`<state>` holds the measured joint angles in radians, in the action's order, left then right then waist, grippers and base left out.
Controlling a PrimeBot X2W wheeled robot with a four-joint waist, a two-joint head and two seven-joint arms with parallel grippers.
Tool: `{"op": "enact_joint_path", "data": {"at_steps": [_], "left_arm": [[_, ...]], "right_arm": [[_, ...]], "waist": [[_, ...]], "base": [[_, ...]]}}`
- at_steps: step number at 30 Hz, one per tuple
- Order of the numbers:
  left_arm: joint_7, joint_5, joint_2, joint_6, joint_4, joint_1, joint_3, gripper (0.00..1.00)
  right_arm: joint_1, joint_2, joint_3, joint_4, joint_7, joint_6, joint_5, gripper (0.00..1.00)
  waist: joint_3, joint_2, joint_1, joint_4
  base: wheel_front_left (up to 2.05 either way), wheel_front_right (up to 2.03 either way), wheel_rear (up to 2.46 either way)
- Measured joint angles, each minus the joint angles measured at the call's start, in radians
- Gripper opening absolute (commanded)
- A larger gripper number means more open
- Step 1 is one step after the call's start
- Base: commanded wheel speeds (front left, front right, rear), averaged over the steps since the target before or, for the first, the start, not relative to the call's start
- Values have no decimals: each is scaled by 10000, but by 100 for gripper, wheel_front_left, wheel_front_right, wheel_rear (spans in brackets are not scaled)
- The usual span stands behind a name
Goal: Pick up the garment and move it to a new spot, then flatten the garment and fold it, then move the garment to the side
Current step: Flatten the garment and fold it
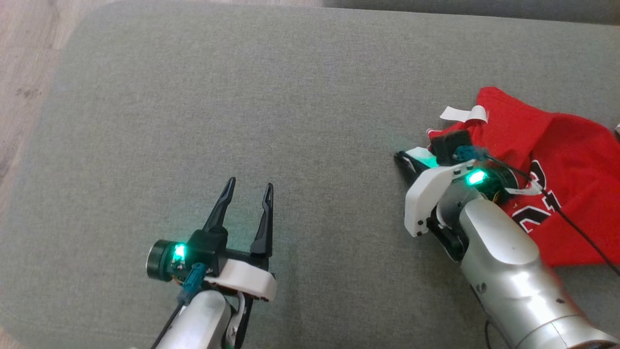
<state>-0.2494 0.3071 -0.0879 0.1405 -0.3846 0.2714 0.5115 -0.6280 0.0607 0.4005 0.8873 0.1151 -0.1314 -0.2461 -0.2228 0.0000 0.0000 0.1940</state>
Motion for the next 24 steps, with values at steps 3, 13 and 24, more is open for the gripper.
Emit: {"op": "enact_joint_path", "data": {"at_steps": [3,13,24], "left_arm": [[0,-2,21,-69,-2,0,-2,100],[0,-2,171,-127,-2,-2,2,100],[-2,-88,255,-186,-59,-25,-2,100]], "right_arm": [[-4,27,82,15,-811,0,-453,0],[-1246,88,1781,-736,-3055,0,-1678,0],[-2174,105,3973,-2263,-3632,0,-3409,0]], "waist": [[34,0,1,66],[141,0,1,653],[370,0,-1,1211]], "base": [[0,0,0],[0,0,0],[0,0,0]]}}
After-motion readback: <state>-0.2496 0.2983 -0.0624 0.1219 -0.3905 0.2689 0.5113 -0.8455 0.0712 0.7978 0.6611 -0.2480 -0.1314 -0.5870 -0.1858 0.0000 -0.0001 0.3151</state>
